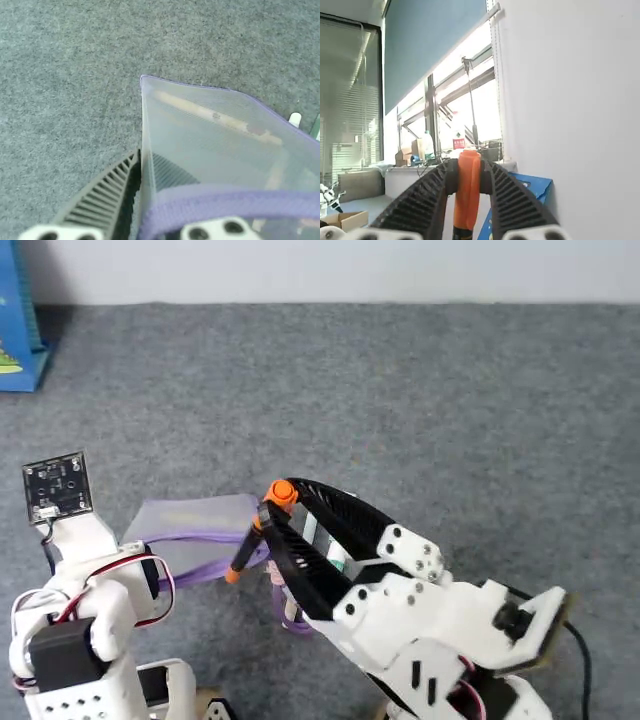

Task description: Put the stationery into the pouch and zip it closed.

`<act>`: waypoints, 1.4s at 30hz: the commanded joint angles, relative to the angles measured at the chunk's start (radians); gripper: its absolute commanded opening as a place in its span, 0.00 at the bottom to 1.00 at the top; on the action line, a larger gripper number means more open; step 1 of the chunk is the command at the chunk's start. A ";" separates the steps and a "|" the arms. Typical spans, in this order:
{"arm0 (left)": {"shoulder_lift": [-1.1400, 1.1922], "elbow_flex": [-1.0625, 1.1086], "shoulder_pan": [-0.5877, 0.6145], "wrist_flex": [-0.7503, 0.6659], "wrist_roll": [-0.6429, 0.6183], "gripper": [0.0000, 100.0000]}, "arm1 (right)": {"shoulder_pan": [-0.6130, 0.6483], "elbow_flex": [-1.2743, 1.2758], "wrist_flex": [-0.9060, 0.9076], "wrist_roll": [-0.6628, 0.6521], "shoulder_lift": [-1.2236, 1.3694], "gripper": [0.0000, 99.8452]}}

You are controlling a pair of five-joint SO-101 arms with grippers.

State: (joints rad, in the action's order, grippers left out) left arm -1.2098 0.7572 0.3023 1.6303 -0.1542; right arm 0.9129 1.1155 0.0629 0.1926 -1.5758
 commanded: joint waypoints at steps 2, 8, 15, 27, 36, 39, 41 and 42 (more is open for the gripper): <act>0.021 -0.008 0.003 0.002 -0.008 0.01 | 0.008 0.044 -0.147 -0.006 -0.007 0.01; 0.021 -0.008 0.002 0.002 -0.008 0.01 | 0.019 0.152 -0.245 -0.006 -0.007 0.01; 0.021 -0.008 0.003 0.002 -0.008 0.01 | 0.019 0.249 -0.325 -0.006 -0.005 0.01; 0.021 -0.008 0.006 0.002 -0.011 0.01 | 0.013 0.232 -0.392 -0.011 0.104 0.01; 0.021 -0.008 0.006 0.002 -0.011 0.01 | 0.016 0.253 -0.463 -0.012 0.283 0.01; 0.021 -0.007 0.006 0.002 -0.011 0.01 | 0.021 0.290 -0.458 -0.014 0.294 0.01; 0.021 -0.007 0.006 0.002 -0.011 0.01 | 0.030 0.304 -0.418 -0.015 0.285 0.01; 0.021 -0.007 0.006 0.002 -0.011 0.01 | 0.035 0.305 -0.381 -0.015 0.275 0.01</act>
State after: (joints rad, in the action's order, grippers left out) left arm -1.2098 0.7587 0.3007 1.6303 -0.1542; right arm 0.9344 1.4223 -0.3698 0.1926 -1.2996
